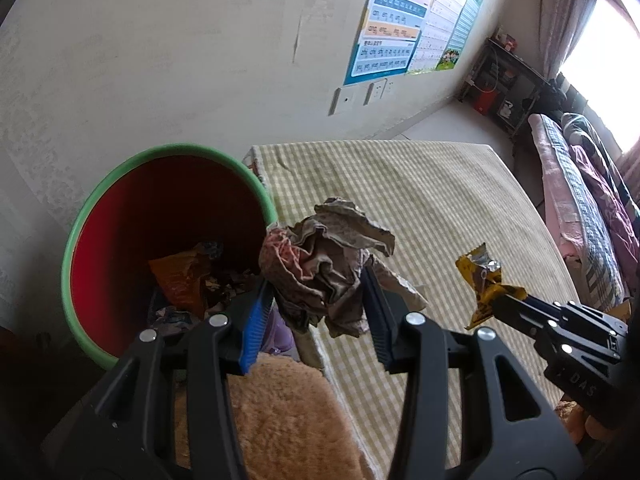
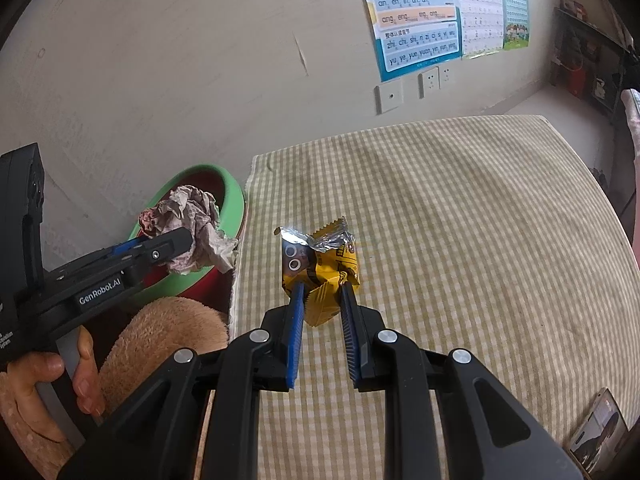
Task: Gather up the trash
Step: 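Lift the brown paper with the left gripper while the right gripper lifts the yellow wrapper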
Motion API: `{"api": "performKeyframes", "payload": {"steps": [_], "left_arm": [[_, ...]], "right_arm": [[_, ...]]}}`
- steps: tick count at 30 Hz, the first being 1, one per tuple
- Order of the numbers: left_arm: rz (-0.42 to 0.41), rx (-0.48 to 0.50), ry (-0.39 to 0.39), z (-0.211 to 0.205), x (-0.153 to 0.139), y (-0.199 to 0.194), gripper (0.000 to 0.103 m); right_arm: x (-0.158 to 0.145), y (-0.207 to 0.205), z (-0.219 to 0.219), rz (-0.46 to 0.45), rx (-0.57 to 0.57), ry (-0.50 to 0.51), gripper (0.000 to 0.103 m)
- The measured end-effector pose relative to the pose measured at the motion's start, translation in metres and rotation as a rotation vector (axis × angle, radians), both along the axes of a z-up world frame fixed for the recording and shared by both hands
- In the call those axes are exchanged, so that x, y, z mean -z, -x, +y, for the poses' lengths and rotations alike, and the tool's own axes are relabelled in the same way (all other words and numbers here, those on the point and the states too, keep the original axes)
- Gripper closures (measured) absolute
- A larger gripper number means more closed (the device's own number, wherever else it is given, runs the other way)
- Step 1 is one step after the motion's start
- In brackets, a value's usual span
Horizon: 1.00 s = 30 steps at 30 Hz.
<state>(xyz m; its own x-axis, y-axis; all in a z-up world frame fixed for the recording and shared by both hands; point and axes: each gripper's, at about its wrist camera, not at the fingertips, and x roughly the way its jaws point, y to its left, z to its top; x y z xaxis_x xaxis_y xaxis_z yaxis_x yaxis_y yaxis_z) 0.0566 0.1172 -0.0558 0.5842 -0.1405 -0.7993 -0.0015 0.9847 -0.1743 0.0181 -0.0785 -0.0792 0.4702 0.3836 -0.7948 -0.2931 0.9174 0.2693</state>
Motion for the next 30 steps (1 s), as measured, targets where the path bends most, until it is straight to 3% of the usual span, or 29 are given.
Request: {"api": "performKeyframes", "payload": {"steps": [30], "left_arm": [[0.002,-0.091,0.038,0.046,0.005,0.007,0.061]], "right_arm": [[-0.001,0.003,0.023,-0.011,-0.044,0.049,0.085]]}}
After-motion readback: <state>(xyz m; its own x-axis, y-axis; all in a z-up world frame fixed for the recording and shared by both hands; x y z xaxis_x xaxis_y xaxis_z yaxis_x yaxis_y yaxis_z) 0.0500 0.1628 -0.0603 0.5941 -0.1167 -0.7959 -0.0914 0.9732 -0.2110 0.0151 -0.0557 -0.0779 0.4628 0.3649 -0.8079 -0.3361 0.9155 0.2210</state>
